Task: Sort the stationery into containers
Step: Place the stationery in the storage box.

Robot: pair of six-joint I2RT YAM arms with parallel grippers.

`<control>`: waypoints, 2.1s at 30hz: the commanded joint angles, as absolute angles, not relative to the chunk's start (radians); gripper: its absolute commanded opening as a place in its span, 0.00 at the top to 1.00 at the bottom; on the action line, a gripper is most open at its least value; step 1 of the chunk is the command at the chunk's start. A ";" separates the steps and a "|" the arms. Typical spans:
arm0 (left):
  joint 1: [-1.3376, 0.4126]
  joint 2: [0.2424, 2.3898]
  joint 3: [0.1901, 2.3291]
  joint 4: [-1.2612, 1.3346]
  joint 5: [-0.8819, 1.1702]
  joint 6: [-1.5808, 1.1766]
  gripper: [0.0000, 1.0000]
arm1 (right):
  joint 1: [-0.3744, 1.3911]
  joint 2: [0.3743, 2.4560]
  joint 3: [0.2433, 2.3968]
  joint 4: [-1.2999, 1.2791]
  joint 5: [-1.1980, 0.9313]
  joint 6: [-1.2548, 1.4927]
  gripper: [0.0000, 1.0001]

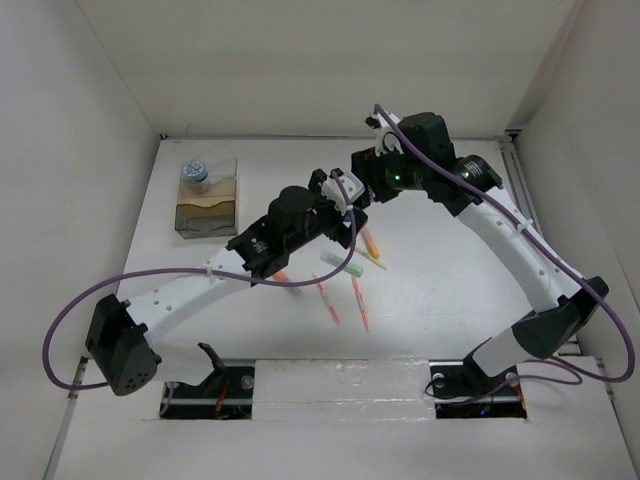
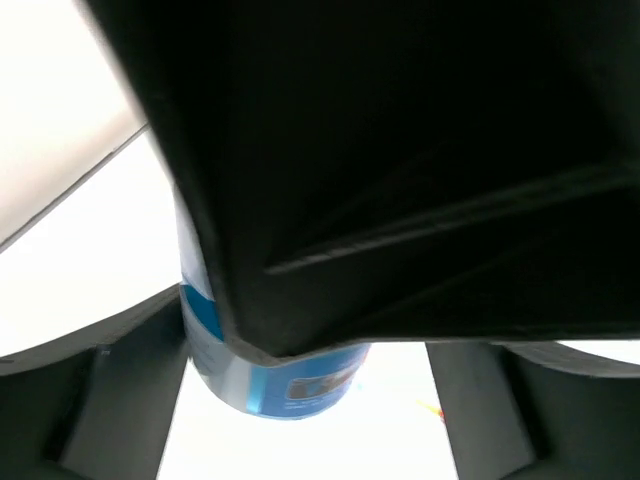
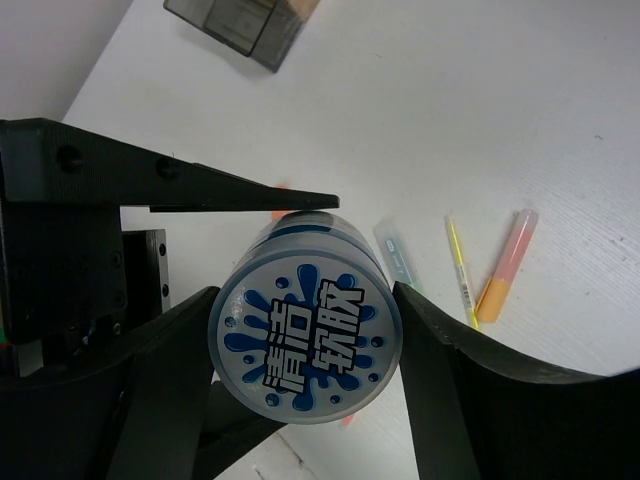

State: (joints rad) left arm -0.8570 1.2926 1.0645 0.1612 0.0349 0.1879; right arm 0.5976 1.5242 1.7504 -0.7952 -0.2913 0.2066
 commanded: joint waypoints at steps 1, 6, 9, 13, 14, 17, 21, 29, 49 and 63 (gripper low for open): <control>-0.861 1.285 1.123 0.155 0.081 0.166 0.20 | 0.614 1.485 1.770 -0.684 -0.330 0.216 1.00; -0.861 1.296 1.141 0.144 0.081 0.157 0.33 | 0.614 1.476 1.749 -0.675 -0.330 0.216 1.00; -0.861 1.305 1.150 0.126 0.081 0.156 0.39 | 0.614 1.476 1.749 -0.675 -0.330 0.216 1.00; -0.861 1.305 1.160 0.126 0.091 0.156 0.47 | 0.614 1.476 1.758 -0.664 -0.339 0.216 1.00; -0.861 1.305 1.160 0.117 0.091 0.156 0.48 | 0.614 1.476 1.758 -0.664 -0.339 0.216 1.00; -0.861 1.305 1.160 0.117 0.100 0.156 0.48 | 0.614 1.476 1.749 -0.664 -0.350 0.216 1.00; -0.861 1.305 1.160 0.117 0.100 0.156 0.32 | 0.623 1.485 1.740 -0.664 -0.350 0.216 1.00; -0.861 1.286 1.160 0.117 0.091 0.156 0.20 | 0.641 1.503 1.740 -0.673 -0.330 0.216 1.00; -0.861 1.246 1.160 0.129 0.091 0.175 0.23 | 0.680 1.557 1.789 -0.696 -0.305 0.216 1.00; -0.861 1.287 1.187 0.061 0.143 0.175 0.15 | 0.626 1.539 1.827 -0.726 -0.250 0.225 1.00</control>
